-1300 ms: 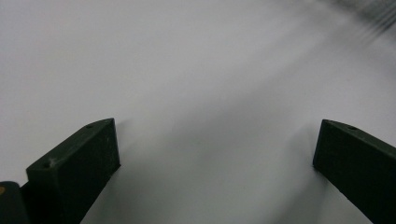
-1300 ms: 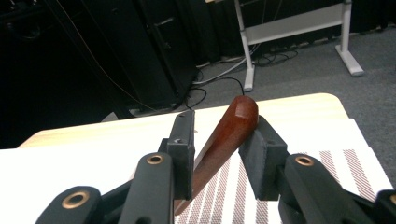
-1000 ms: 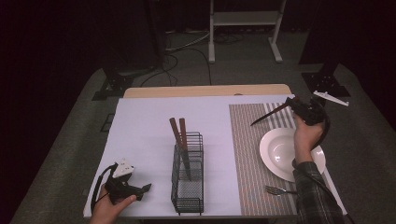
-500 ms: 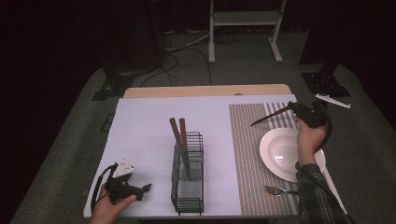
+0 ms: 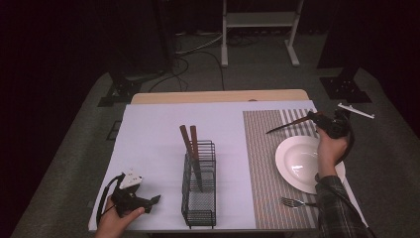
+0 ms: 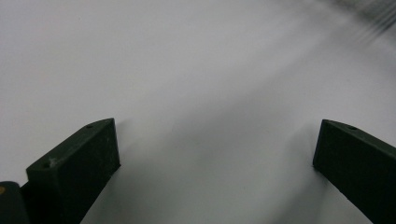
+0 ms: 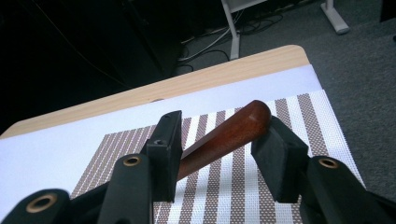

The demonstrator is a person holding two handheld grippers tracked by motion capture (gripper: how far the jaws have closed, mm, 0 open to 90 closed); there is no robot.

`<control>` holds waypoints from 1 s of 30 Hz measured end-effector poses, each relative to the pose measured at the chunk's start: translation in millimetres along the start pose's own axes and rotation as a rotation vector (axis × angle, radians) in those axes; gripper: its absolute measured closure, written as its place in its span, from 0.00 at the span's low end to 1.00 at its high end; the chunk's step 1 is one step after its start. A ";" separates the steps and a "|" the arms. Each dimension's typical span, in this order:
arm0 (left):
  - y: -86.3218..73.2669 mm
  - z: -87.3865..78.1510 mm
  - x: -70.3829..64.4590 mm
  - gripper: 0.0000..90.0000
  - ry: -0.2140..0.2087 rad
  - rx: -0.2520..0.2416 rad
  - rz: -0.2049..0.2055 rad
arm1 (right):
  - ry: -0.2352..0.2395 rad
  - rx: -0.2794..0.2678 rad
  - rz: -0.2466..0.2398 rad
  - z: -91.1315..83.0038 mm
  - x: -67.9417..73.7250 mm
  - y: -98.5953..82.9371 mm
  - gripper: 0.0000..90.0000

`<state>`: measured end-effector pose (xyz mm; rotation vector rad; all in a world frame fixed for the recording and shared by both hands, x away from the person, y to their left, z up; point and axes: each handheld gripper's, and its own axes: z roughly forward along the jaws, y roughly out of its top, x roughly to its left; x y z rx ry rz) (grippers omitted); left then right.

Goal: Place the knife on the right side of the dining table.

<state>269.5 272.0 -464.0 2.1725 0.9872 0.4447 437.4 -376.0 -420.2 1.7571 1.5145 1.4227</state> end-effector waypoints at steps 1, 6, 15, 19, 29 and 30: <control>0.0 0.0 0.0 0.00 0.000 0.000 0.000 | 0.001 -0.002 0.005 0.0 -1.4 -0.9 0.58; 0.0 0.0 0.0 0.00 0.000 0.000 0.000 | 0.012 -0.004 0.045 0.0 -6.9 -3.4 0.56; 0.0 0.0 0.0 0.00 0.000 0.000 0.000 | -0.006 -0.006 0.062 -1.5 -14.5 -5.6 0.55; 0.0 0.0 0.0 0.00 0.000 0.000 0.000 | -0.015 0.013 0.071 -1.4 -16.5 -6.1 0.55; 0.0 0.1 0.0 0.00 0.000 -0.001 0.000 | -0.071 0.094 0.045 2.8 -19.4 -6.3 0.50; 0.0 0.0 0.0 0.00 0.000 0.000 -0.001 | -0.076 0.100 0.042 3.4 -19.3 -6.5 0.49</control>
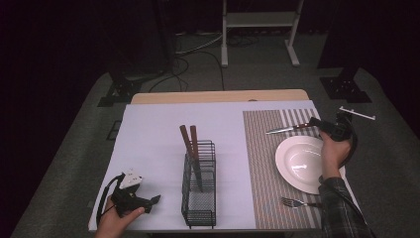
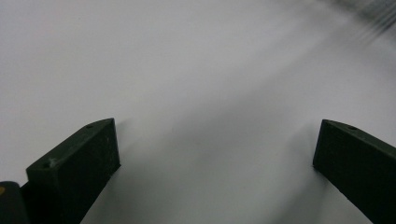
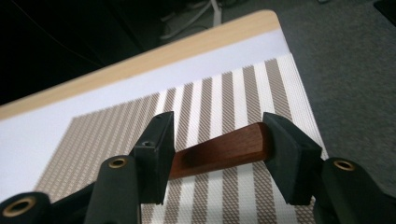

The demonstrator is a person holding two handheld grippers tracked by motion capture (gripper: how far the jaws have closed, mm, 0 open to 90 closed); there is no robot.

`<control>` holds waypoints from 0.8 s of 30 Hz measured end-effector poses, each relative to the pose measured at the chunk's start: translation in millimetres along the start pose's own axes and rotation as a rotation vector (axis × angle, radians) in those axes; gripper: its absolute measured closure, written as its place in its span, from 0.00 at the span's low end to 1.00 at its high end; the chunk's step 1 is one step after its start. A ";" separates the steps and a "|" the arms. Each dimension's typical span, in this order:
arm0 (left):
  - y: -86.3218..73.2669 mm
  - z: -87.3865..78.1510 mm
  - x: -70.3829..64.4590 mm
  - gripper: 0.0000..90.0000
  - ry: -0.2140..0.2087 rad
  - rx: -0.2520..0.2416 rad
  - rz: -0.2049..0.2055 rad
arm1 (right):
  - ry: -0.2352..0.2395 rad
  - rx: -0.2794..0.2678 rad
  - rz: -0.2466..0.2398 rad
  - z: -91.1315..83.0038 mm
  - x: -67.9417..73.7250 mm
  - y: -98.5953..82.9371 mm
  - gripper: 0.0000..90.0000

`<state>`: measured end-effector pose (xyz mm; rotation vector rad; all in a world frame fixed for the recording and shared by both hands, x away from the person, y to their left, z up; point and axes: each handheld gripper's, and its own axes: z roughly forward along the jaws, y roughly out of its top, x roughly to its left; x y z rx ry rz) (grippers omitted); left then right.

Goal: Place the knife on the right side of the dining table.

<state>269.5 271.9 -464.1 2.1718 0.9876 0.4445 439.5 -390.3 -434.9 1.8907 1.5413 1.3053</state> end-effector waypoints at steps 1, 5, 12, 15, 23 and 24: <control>0.0 0.1 0.0 0.00 0.000 0.000 0.000 | -0.008 0.013 -0.005 0.9 0.0 0.0 0.48; 0.0 0.1 0.0 0.00 0.000 -0.001 0.000 | -0.038 0.060 -0.024 4.1 1.5 0.8 0.44; 0.0 0.1 0.0 0.00 0.000 0.000 0.000 | -0.099 0.137 -0.084 12.4 7.7 1.9 0.34; 0.0 0.0 0.0 0.00 0.000 -0.001 0.000 | -0.123 0.178 -0.106 17.3 11.1 2.1 0.29; 0.0 0.0 0.0 0.00 0.000 0.000 0.000 | -0.156 0.234 -0.113 23.3 12.7 2.3 0.24; 0.0 0.0 0.0 0.00 0.000 0.000 0.000 | -0.160 0.238 -0.118 23.6 13.0 2.4 0.23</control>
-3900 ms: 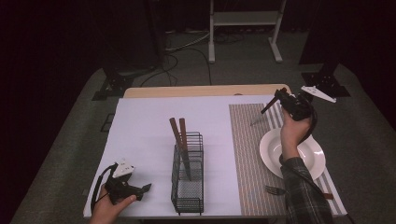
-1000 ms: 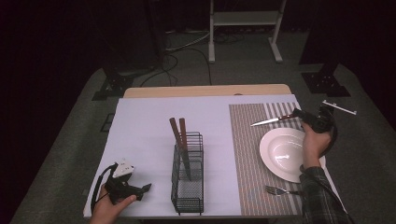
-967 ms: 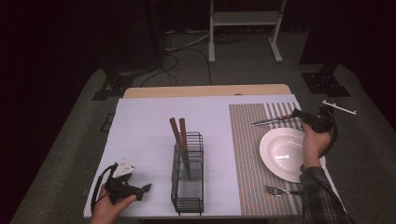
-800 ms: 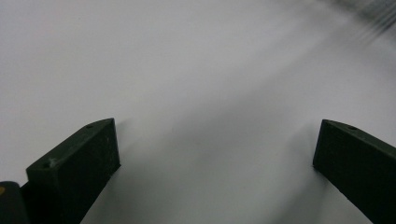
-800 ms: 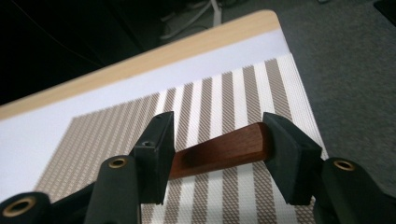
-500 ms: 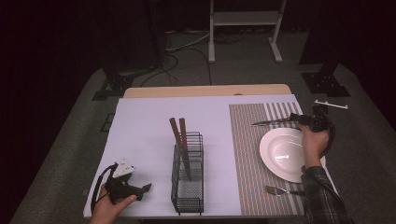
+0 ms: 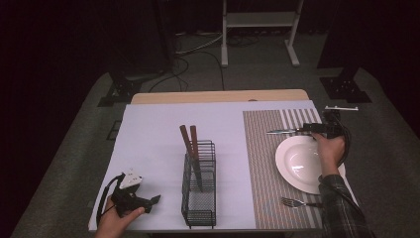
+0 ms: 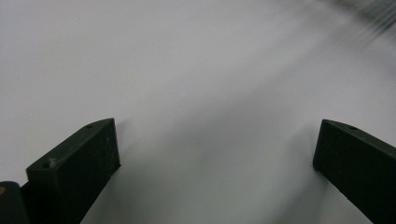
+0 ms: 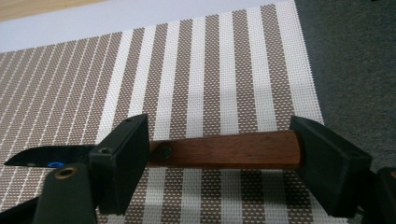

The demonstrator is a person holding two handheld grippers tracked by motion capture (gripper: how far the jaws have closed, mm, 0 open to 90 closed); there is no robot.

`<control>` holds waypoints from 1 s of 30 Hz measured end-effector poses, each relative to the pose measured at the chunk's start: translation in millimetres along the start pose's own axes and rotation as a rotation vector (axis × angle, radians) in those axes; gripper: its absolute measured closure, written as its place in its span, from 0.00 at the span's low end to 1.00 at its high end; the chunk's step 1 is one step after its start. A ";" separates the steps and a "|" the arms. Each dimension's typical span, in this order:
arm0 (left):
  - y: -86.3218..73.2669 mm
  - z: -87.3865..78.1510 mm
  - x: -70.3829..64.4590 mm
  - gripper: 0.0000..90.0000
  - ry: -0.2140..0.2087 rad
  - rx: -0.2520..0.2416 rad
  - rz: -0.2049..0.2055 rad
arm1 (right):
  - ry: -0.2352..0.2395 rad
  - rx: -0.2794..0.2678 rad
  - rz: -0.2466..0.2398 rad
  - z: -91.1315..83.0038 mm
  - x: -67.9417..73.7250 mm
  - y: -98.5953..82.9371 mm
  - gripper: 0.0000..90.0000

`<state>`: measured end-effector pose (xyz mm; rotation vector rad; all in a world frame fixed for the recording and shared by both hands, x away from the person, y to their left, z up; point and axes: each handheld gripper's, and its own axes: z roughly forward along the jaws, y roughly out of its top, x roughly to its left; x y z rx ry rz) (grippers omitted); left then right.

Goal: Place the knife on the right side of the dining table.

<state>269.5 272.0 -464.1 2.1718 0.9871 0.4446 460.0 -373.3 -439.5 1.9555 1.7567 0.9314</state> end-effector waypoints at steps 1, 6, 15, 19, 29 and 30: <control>0.0 0.0 0.0 0.00 0.000 0.000 0.000 | -0.001 0.003 0.002 0.4 0.6 0.2 0.23; 0.0 -0.1 0.0 0.00 0.000 0.001 0.000 | -0.021 0.032 -0.013 3.6 2.1 0.7 0.20; 0.0 0.0 0.0 0.00 0.000 0.000 0.000 | -0.050 0.046 -0.044 5.2 5.3 1.9 0.17; 0.0 0.0 0.0 0.00 0.000 0.000 0.000 | -0.054 0.034 -0.058 4.6 7.3 2.2 0.15; 0.0 0.0 0.0 0.00 0.000 0.000 0.000 | -0.041 -0.021 -0.098 -6.2 13.6 0.6 0.12; 0.0 0.0 0.0 0.00 0.000 0.000 0.000 | -0.036 -0.028 -0.103 -8.1 14.9 0.4 0.11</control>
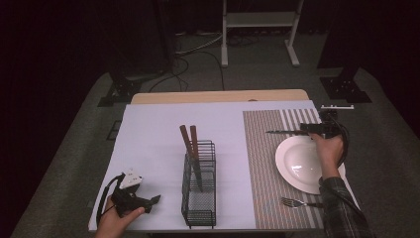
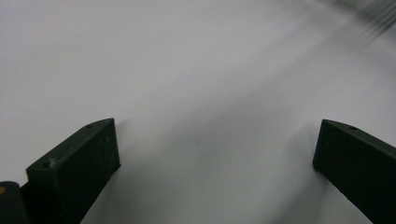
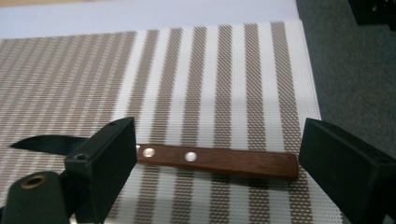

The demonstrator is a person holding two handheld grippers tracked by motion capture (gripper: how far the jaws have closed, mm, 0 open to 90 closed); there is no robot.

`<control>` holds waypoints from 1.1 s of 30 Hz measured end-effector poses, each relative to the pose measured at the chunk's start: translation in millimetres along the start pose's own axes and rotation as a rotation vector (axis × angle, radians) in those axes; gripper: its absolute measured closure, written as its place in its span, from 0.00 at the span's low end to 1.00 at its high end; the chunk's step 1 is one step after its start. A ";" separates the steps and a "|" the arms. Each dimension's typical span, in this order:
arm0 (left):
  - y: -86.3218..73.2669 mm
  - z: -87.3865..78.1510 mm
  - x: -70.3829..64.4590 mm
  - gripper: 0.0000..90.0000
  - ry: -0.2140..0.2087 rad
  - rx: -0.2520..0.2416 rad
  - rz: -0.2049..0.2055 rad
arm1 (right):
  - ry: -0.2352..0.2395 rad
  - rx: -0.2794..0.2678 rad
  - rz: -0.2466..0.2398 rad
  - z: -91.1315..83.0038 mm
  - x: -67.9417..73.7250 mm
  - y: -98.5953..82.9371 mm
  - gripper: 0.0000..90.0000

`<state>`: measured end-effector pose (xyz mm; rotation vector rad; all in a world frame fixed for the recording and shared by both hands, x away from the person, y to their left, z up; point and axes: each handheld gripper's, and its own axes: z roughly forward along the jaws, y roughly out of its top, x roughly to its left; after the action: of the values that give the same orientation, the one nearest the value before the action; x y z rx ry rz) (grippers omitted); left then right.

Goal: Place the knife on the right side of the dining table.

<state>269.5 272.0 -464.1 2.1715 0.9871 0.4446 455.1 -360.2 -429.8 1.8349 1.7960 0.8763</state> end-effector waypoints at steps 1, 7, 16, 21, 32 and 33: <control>0.0 -0.1 0.0 0.00 0.000 0.001 0.000 | 0.010 -0.009 -0.006 -3.2 2.3 0.1 0.11; 0.0 -0.1 0.0 0.00 0.000 0.001 0.000 | 0.059 -0.055 -0.048 -19.1 16.8 -1.1 0.11; 0.0 -0.1 -0.1 0.00 0.001 0.000 0.001 | 0.162 -0.102 -0.154 -44.9 54.9 -7.9 0.11; 0.0 -0.1 -0.1 0.00 0.001 0.000 0.001 | 0.232 -0.111 -0.238 -60.4 83.4 -15.7 0.11; 0.0 -0.1 -0.1 0.00 0.001 -0.001 0.000 | 0.356 -0.097 -0.365 -83.7 130.1 -35.6 0.11; 0.0 -0.1 -0.2 0.00 0.001 -0.001 -0.001 | 0.371 -0.094 -0.376 -85.6 134.9 -38.8 0.11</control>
<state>269.4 271.9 -464.1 2.1698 0.9876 0.4455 363.1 -234.9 -376.6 1.2729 2.1832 1.1785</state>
